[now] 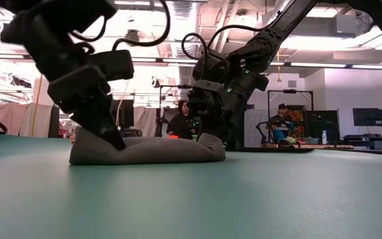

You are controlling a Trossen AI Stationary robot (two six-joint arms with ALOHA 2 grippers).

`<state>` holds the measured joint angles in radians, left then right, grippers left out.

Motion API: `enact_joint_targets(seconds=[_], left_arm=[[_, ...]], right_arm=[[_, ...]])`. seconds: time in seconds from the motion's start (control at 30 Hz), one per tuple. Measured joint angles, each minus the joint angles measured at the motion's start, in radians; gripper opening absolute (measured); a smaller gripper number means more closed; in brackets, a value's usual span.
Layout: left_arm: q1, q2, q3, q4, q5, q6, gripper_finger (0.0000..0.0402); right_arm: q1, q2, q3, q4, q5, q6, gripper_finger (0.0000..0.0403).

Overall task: Roll towel
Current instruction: Roll the microfiber towel

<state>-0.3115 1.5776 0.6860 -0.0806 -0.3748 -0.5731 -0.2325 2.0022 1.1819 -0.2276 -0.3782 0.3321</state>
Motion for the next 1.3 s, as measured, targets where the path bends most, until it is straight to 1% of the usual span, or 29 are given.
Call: enact_joint_targets(seconds=[0.07,0.17,0.27,0.47,0.57,0.63,0.7,0.8,0.9,0.93,0.97,1.07,1.13,1.17,1.2,1.3], left_arm=[[0.000,0.000,-0.026,0.029,0.000,-0.017,0.0000],[0.000,0.000,-0.035,0.027,0.004,-0.020,0.0000],[0.001,0.000,-0.035,0.015,0.030,0.003,0.0000],[0.001,0.000,-0.035,0.000,0.045,0.015,0.0000],[0.001,0.000,-0.035,-0.001,0.047,0.027,0.0000],[0.001,0.000,-0.035,-0.002,0.047,0.030,0.0000],[0.001,0.000,-0.035,-0.002,0.049,0.031,0.0000],[0.001,0.000,-0.035,-0.001,0.050,0.044,0.0000],[0.005,0.000,-0.036,0.004,0.070,0.066,0.0000],[0.006,0.000,-0.036,0.007,0.079,0.074,0.0000],[0.006,0.000,-0.036,0.013,0.086,0.085,0.0000],[0.006,0.000,-0.036,0.022,0.118,0.112,0.0000],[0.006,0.000,-0.036,0.023,0.135,0.117,0.0000],[0.006,0.000,-0.036,0.023,0.140,0.118,0.0000],[0.006,0.000,-0.036,0.022,0.145,0.120,0.0000],[0.011,0.000,-0.036,0.020,0.155,0.142,0.0000]], right_arm=[[0.000,0.000,0.000,0.000,0.000,0.000,0.0021],[0.000,-0.002,0.000,0.006,-0.009,-0.005,0.0027],[-0.008,-0.033,-0.003,-0.008,-0.040,-0.056,0.0065],[-0.037,-0.151,-0.004,-0.115,0.051,-0.157,0.0144],[-0.059,-0.185,-0.004,-0.200,0.086,-0.211,0.0171],[-0.075,-0.203,-0.004,-0.267,0.080,-0.257,0.0183],[-0.083,-0.222,-0.004,-0.291,0.037,-0.324,0.0188],[-0.066,-0.287,-0.004,-0.245,-0.015,-0.444,0.0187],[-0.021,-0.351,-0.001,-0.231,-0.100,-0.651,0.0182],[0.002,-0.364,-0.001,-0.245,-0.118,-0.733,0.0181],[0.028,-0.372,-0.001,-0.258,-0.114,-0.814,0.0180],[0.114,-0.371,-0.001,-0.302,-0.015,-1.064,0.0182],[0.168,-0.360,-0.001,-0.296,0.086,-1.190,0.0186],[0.193,-0.358,-0.001,-0.287,0.141,-1.221,0.0190],[0.212,-0.349,-0.002,-0.267,0.173,-1.236,0.0195],[0.234,-0.332,-0.001,-0.179,0.217,-1.215,0.0217]])
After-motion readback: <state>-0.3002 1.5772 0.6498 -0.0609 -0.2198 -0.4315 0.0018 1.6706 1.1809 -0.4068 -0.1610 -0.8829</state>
